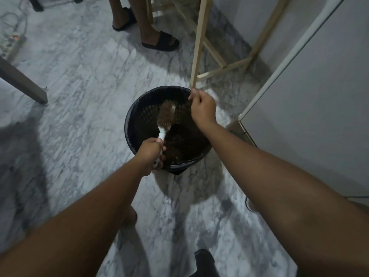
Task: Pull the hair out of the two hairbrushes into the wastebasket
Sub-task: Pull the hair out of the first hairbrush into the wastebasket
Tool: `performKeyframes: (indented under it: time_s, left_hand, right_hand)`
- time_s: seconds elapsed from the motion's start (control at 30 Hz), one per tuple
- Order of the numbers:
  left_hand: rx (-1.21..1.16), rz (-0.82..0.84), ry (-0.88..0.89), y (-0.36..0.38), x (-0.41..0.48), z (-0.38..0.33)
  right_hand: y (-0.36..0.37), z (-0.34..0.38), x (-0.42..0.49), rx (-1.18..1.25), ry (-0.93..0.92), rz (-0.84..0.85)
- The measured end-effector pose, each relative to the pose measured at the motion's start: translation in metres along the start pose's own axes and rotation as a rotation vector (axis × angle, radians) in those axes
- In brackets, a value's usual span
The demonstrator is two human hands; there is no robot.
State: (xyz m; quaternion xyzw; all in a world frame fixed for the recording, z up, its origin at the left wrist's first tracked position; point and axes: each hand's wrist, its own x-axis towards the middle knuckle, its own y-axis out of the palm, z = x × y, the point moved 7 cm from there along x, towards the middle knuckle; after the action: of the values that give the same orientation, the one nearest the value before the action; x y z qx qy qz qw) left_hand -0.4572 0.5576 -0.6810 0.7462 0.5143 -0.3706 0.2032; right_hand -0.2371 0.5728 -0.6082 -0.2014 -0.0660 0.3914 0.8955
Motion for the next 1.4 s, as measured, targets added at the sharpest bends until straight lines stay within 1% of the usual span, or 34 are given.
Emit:
performKeyframes:
  time_s: [0.07, 0.13, 0.2, 0.33, 0.4, 0.43, 0.47, 0.57, 0.6, 0.63, 0.73, 0.77, 0.8, 0.83, 0.9, 0.97, 1.03, 1.1, 1.17, 1.27, 1.3, 1.33, 1.37, 1.4]
  left_hand:
    - [0.009, -0.004, 0.007, 0.007, -0.002, -0.004]
    - [0.023, -0.011, 0.01, 0.013, -0.004, -0.009]
    - [0.033, -0.024, -0.005, 0.016, -0.005, -0.012]
    - [0.017, -0.078, -0.079, 0.006, -0.005, -0.006]
    - [0.024, -0.078, -0.068, 0.002, -0.004, -0.006]
    - [0.007, -0.07, -0.06, 0.001, -0.004, -0.006]
    - [-0.012, -0.062, -0.051, 0.0, -0.004, -0.007]
    - [-0.011, -0.033, 0.003, -0.002, -0.006, -0.011]
    - [-0.003, -0.025, 0.02, -0.003, -0.007, -0.012]
    - [0.011, -0.018, 0.034, -0.004, -0.007, -0.012]
    - [0.108, -0.003, 0.081, -0.006, -0.009, -0.013]
    - [0.134, 0.0, 0.096, -0.006, -0.01, -0.013]
    - [0.154, 0.0, 0.108, -0.006, -0.011, -0.013]
    - [0.176, -0.002, 0.116, -0.007, -0.011, -0.012]
    - [0.22, -0.006, 0.131, -0.007, -0.014, -0.013]
    - [0.218, -0.007, 0.133, -0.009, -0.014, -0.012]
    - [0.124, -0.015, 0.102, -0.013, -0.011, -0.008]
    - [-0.009, -0.039, 0.036, -0.019, -0.006, 0.0]
    - [-0.084, -0.068, -0.022, -0.028, -0.004, 0.007]
    - [-0.095, -0.09, -0.06, -0.035, -0.003, 0.014]
    - [-0.086, -0.09, -0.06, -0.036, -0.003, 0.014]
    - [-0.079, -0.084, -0.057, -0.035, -0.004, 0.014]
    - [-0.076, -0.078, -0.047, -0.033, -0.006, 0.013]
    - [-0.076, -0.069, -0.033, -0.031, -0.007, 0.011]
  right_hand:
    - [-0.016, 0.018, 0.003, 0.1, -0.11, -0.146]
    - [-0.029, 0.027, 0.001, 0.185, -0.161, -0.264]
    - [-0.04, 0.031, -0.001, 0.22, -0.202, -0.375]
    - [-0.058, 0.039, -0.009, 0.281, -0.219, -0.529]
    - [-0.061, 0.036, -0.011, 0.249, -0.176, -0.545]
    - [-0.058, 0.029, -0.008, 0.192, -0.128, -0.48]
    - [-0.049, 0.02, -0.002, 0.078, -0.049, -0.333]
    - [-0.004, -0.031, -0.002, -0.455, 0.284, 0.293]
    - [0.003, -0.04, -0.008, -0.547, 0.332, 0.391]
    - [0.007, -0.039, -0.013, -0.517, 0.323, 0.403]
    - [0.017, -0.015, -0.02, -0.148, 0.199, 0.297]
    - [0.021, -0.007, -0.022, -0.056, 0.171, 0.299]
    - [0.025, -0.001, -0.021, -0.005, 0.153, 0.312]
    - [0.028, 0.001, -0.019, -0.004, 0.126, 0.33]
    - [0.03, 0.009, -0.015, -0.062, 0.016, 0.328]
    - [0.023, 0.016, -0.009, -0.099, -0.054, 0.222]
    - [0.011, 0.02, -0.006, -0.08, -0.062, 0.104]
    - [-0.004, 0.025, 0.0, 0.001, -0.067, -0.031]
    - [-0.02, 0.032, 0.007, 0.13, -0.086, -0.147]
    - [-0.051, 0.045, 0.012, 0.296, -0.126, -0.37]
    - [-0.059, 0.046, 0.01, 0.302, -0.131, -0.439]
    - [-0.061, 0.044, 0.01, 0.271, -0.126, -0.454]
    - [-0.056, 0.038, 0.013, 0.18, -0.095, -0.375]
    - [-0.042, 0.028, 0.017, 0.022, -0.028, -0.205]
